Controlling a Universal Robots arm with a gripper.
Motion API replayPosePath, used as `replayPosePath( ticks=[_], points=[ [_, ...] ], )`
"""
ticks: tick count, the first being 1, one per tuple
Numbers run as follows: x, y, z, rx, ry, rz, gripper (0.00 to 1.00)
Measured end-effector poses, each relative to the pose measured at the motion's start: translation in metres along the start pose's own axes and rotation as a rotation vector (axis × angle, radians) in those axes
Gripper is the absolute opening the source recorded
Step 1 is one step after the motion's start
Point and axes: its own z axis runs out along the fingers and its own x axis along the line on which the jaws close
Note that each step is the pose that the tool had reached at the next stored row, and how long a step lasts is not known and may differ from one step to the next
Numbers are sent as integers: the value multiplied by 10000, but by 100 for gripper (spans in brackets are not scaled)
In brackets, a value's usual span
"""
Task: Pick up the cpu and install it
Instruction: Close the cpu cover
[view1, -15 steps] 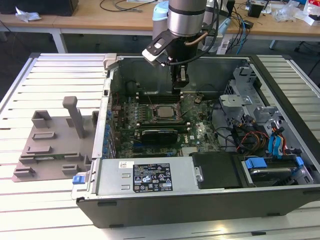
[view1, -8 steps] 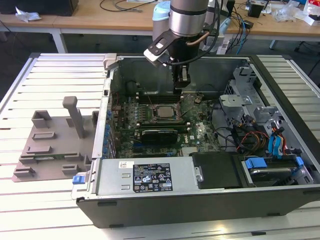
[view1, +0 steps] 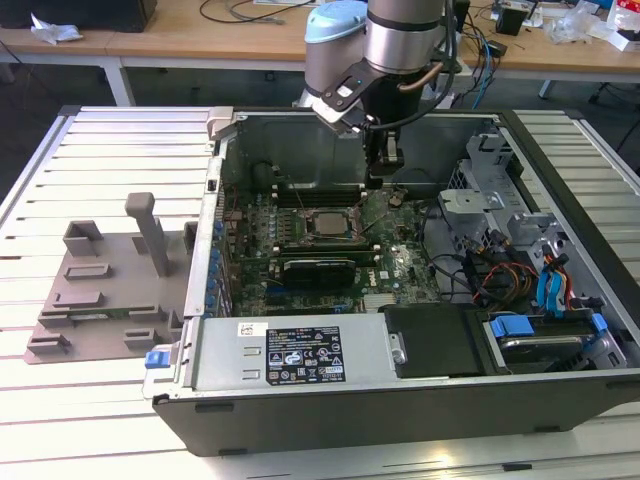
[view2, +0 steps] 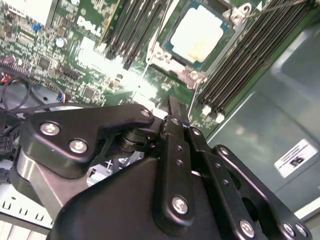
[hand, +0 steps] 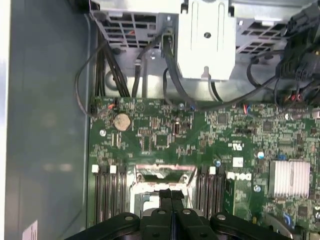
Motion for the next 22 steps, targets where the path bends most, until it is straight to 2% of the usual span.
replayPosePath(
  ticks=[4,5,9,10,12,13,16,19,20,22],
  points=[
    [-4,141,1,12,-1,-2,11],
    [-6,208,1,17,-1,-1,11],
    [-8,293,8,34,0,-1,11],
    [-9,334,19,52,-1,-4,11],
    [-9,368,40,102,1,-4,11],
    [-8,395,89,173,3,-13,11],
    [-5,401,184,312,8,-156,11],
    [-2,435,249,543,17,-175,11],
    [-2,439,273,592,17,-177,11],
    [1,439,309,595,26,-183,11]
  ],
)
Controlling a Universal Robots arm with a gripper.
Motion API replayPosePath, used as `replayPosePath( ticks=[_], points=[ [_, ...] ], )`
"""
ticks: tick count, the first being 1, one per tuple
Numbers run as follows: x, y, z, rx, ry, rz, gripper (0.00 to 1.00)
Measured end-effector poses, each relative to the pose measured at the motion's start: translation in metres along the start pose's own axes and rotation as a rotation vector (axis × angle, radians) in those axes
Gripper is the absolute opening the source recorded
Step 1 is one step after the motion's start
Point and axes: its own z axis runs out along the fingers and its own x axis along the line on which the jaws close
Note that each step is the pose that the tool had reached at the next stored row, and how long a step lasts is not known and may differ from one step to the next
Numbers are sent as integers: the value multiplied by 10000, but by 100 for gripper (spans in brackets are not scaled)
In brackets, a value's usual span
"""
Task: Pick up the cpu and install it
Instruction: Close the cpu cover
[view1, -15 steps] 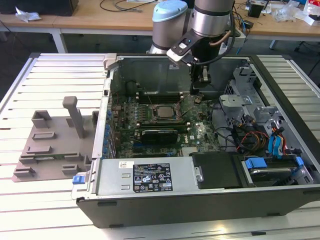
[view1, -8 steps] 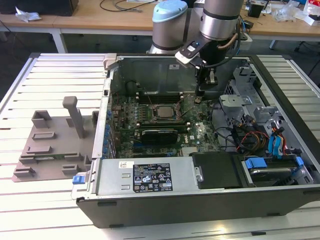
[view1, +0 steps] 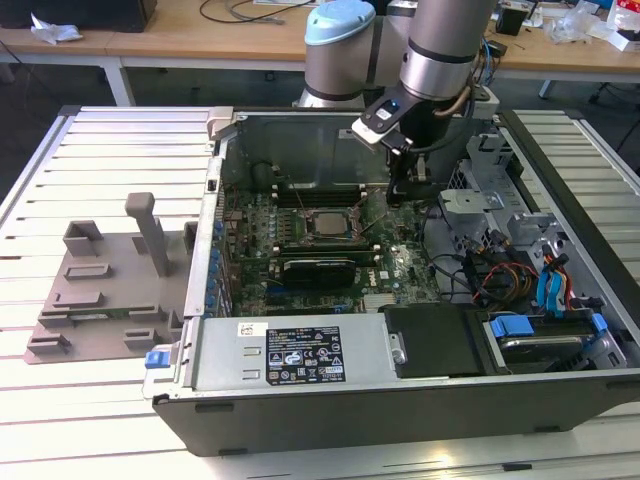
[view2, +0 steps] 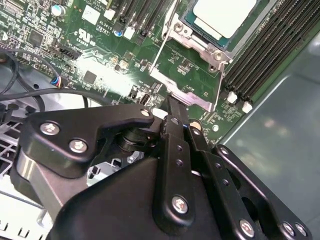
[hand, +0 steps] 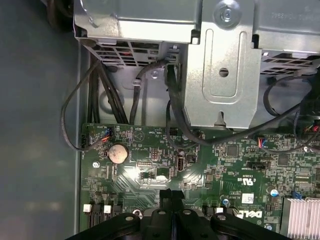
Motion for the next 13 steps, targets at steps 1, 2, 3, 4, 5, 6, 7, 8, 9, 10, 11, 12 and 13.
replayPosePath(
  ticks=[1,2,3,4,5,6,7,8,9,10,11,12,13],
  points=[
    [1,1,15,0,4,-2,11],
    [0,1,23,-1,19,-6,11],
    [1,1,24,-2,32,-8,11],
    [1,1,24,-2,33,-8,11],
    [1,1,25,-2,37,-8,11],
    [1,1,24,-2,36,-8,11],
    [1,1,24,-2,36,-8,11],
    [1,-3,24,-1,36,-10,11],
    [1,-16,24,-1,35,-8,11],
    [3,-42,26,-1,36,-8,11],
    [3,-58,27,-1,36,-8,11],
    [3,-61,27,-1,38,-8,11],
    [3,-61,27,-2,37,-9,11]
  ],
)
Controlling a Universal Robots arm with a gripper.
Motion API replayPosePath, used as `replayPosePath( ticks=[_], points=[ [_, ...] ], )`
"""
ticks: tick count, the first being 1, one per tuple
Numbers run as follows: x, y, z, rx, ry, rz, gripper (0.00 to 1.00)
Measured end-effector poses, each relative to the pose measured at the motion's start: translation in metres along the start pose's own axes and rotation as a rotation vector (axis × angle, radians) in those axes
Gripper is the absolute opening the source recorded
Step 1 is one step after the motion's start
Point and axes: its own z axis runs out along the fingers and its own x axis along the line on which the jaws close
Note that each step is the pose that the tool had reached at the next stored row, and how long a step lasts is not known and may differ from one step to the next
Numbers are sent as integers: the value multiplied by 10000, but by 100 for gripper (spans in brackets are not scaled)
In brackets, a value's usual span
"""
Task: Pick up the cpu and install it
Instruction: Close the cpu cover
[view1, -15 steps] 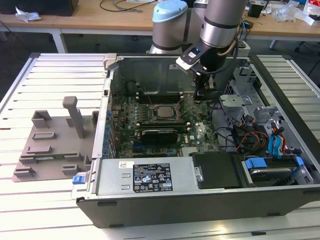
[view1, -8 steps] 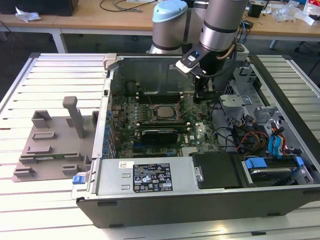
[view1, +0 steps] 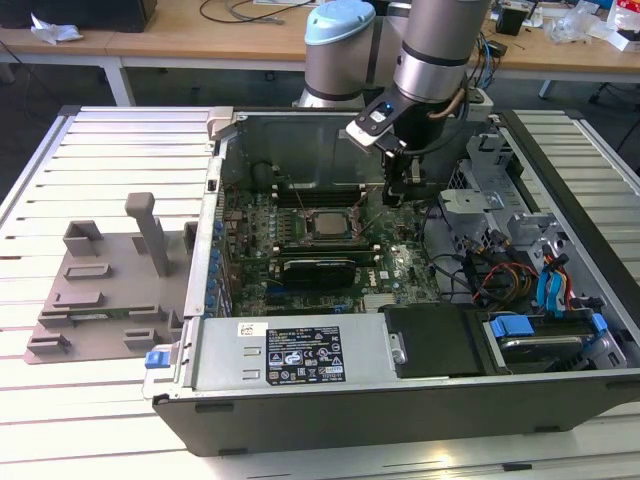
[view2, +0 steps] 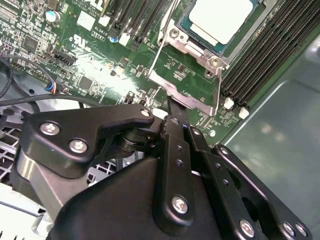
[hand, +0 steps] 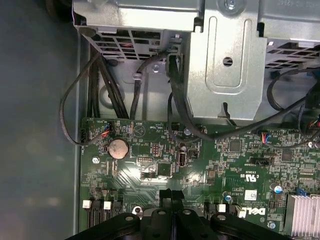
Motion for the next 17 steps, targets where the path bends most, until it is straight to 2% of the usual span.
replayPosePath(
  ticks=[2,8,17],
  points=[
    [1,-2,0,0,0,1,11],
    [5,-91,5,1,0,0,11],
    [8,-166,9,0,1,1,11]
  ],
)
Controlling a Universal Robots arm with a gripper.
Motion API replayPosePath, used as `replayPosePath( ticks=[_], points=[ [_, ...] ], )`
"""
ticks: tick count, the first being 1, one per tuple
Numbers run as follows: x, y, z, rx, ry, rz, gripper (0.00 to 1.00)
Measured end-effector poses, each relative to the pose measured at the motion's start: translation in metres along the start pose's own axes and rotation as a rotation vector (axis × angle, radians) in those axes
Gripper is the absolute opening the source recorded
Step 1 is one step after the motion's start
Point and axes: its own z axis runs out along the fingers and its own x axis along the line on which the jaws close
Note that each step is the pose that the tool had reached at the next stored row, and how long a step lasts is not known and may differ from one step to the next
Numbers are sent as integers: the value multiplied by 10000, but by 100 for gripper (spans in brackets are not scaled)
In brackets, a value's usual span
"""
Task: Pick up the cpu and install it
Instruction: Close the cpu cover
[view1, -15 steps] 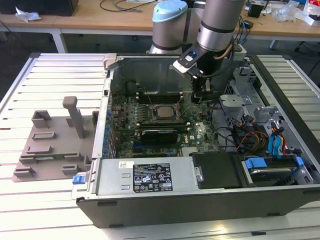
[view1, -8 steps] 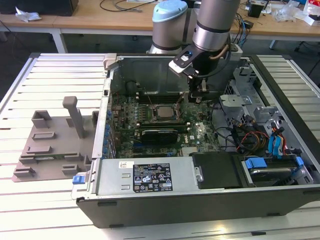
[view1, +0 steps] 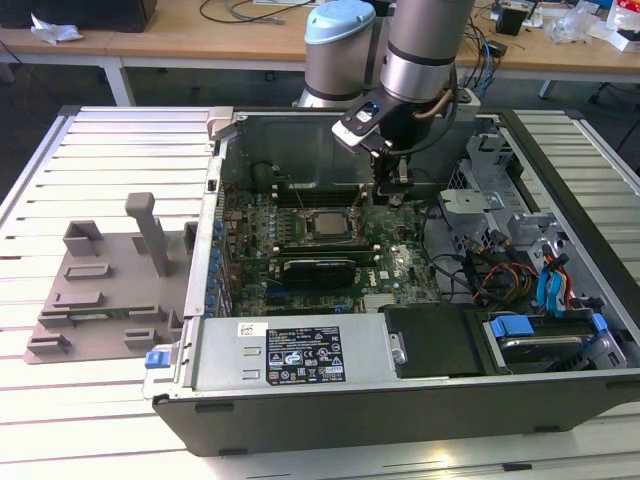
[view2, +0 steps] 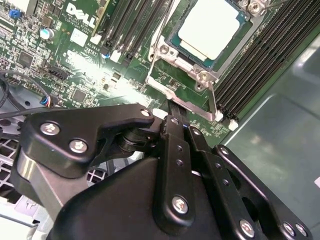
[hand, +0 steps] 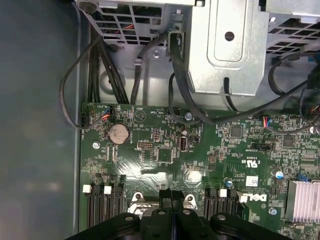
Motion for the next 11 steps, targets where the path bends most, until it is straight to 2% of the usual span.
replayPosePath(
  ticks=[11],
  points=[
    [6,-120,7,0,0,0,11]
  ],
)
